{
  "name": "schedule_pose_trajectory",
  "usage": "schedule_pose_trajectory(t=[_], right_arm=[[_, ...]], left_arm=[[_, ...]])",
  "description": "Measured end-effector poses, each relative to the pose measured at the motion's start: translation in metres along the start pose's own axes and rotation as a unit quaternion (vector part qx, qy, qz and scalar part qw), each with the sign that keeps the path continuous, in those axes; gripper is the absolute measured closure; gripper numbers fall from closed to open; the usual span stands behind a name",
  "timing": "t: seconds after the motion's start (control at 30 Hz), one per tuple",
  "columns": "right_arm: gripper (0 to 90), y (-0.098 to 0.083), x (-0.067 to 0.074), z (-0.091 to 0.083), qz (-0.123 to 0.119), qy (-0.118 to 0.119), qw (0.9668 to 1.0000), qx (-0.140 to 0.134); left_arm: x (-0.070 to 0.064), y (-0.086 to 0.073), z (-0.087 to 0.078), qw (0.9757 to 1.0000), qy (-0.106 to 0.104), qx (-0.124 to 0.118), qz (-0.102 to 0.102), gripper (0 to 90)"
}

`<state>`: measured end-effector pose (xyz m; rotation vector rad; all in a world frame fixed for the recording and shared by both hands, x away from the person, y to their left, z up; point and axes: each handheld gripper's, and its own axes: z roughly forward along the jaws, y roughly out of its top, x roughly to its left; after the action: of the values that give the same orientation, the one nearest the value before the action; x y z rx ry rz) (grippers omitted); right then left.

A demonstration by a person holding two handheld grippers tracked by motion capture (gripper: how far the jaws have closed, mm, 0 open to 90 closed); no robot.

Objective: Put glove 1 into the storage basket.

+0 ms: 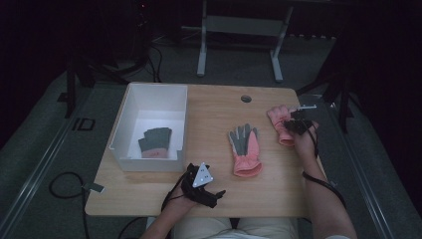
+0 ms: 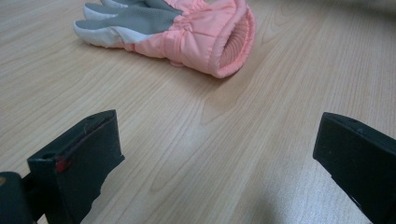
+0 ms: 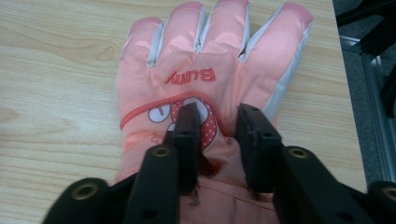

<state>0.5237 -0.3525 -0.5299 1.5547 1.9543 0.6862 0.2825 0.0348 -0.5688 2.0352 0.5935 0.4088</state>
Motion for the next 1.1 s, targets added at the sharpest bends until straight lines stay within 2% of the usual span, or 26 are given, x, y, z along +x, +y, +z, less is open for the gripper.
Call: schedule_pose_trajectory(t=[0.03, 0.07, 0.1, 0.13, 0.17, 0.2, 0.27, 0.43, 0.47, 0.5, 0.53, 0.6, 0.63, 0.67, 0.7, 0.73, 0.77, 0.8, 0.83, 0.87, 0.9, 0.97, 1.1], right_arm=[[73.6, 0.000, 0.000, 0.000, 0.000, 0.000, 1.0000, 0.000], [79.2, 0.002, -0.001, -0.003, 0.006, 0.008, 0.9999, 0.005], [79.2, 0.002, -0.001, -0.003, 0.006, 0.008, 0.9999, 0.005], [84.1, 0.004, -0.002, -0.007, 0.008, 0.017, 0.9998, 0.009], [84.1, 0.004, -0.002, -0.007, 0.008, 0.017, 0.9998, 0.009], [85.3, 0.005, -0.003, -0.012, 0.018, 0.023, 0.9995, 0.011], [85.6, 0.004, -0.004, -0.016, 0.019, 0.029, 0.9994, 0.010], [85.7, 0.001, -0.001, -0.032, 0.005, 0.040, 0.9992, 0.001], [85.7, -0.002, -0.001, -0.043, 0.009, 0.046, 0.9989, -0.008], [85.7, -0.002, -0.001, -0.043, 0.009, 0.046, 0.9989, -0.008], [85.8, -0.005, 0.001, -0.056, 0.007, 0.047, 0.9987, -0.018], [85.8, -0.009, 0.003, -0.070, -0.003, 0.053, 0.9982, -0.028], [85.8, -0.009, 0.003, -0.070, -0.003, 0.053, 0.9982, -0.028], [85.8, -0.014, 0.006, -0.085, -0.012, 0.056, 0.9978, -0.034], [85.8, -0.014, 0.006, -0.085, -0.012, 0.056, 0.9978, -0.034], [85.8, -0.020, 0.010, -0.100, -0.011, 0.058, 0.9975, -0.040], [85.8, -0.020, 0.010, -0.100, -0.011, 0.058, 0.9975, -0.040], [85.8, -0.027, 0.014, -0.115, -0.010, 0.059, 0.9972, -0.046], [85.8, -0.027, 0.014, -0.115, -0.010, 0.059, 0.9972, -0.046], [85.8, -0.035, 0.018, -0.126, -0.008, 0.064, 0.9966, -0.051], [85.8, -0.035, 0.018, -0.126, -0.008, 0.064, 0.9966, -0.051], [85.8, -0.047, 0.028, -0.139, -0.021, 0.058, 0.9965, -0.057], [85.8, -0.059, 0.033, -0.145, -0.017, 0.062, 0.9964, -0.055]], left_arm=[[0.000, 0.000, 0.000, 1.0000, 0.000, 0.000, 0.000, 0.7], [0.000, 0.000, 0.000, 1.0000, -0.001, 0.001, 0.000, 0.7], [0.000, 0.000, 0.000, 1.0000, -0.001, 0.001, 0.000, 0.7], [0.000, 0.000, 0.000, 1.0000, 0.000, -0.002, 0.000, 0.7], [0.000, 0.000, 0.000, 1.0000, 0.000, -0.002, 0.000, 0.7], [0.001, 0.000, 0.000, 1.0000, 0.000, -0.001, -0.001, 0.7], [0.001, 0.000, -0.001, 1.0000, 0.000, 0.000, -0.001, 0.7], [0.001, 0.000, -0.001, 1.0000, 0.003, -0.002, -0.001, 0.7], [0.001, 0.000, -0.002, 1.0000, 0.004, -0.002, -0.002, 0.7], [0.001, 0.000, -0.002, 1.0000, 0.004, -0.002, -0.002, 0.7], [0.001, 0.000, -0.002, 1.0000, 0.005, -0.006, -0.002, 0.7], [0.001, 0.000, -0.002, 1.0000, 0.007, -0.005, -0.002, 0.7], [0.001, 0.000, -0.002, 1.0000, 0.007, -0.005, -0.002, 0.7], [0.001, 0.000, -0.002, 1.0000, 0.006, -0.004, -0.002, 0.7], [0.001, 0.000, -0.002, 1.0000, 0.006, -0.004, -0.002, 0.7], [0.001, 0.001, -0.002, 0.9999, 0.009, -0.007, -0.002, 0.7], [0.001, 0.001, -0.002, 0.9999, 0.009, -0.007, -0.002, 0.7], [0.000, 0.001, -0.002, 0.9999, 0.010, -0.004, -0.001, 0.7], [0.000, 0.001, -0.002, 0.9999, 0.010, -0.004, -0.001, 0.7], [0.000, 0.001, -0.002, 1.0000, 0.009, -0.003, 0.001, 0.7], [0.000, 0.001, -0.002, 1.0000, 0.009, -0.003, 0.001, 0.7], [0.000, 0.002, -0.002, 0.9999, 0.010, -0.006, 0.001, 0.7], [0.000, 0.002, -0.002, 0.9999, 0.010, -0.006, 0.002, 0.7]])
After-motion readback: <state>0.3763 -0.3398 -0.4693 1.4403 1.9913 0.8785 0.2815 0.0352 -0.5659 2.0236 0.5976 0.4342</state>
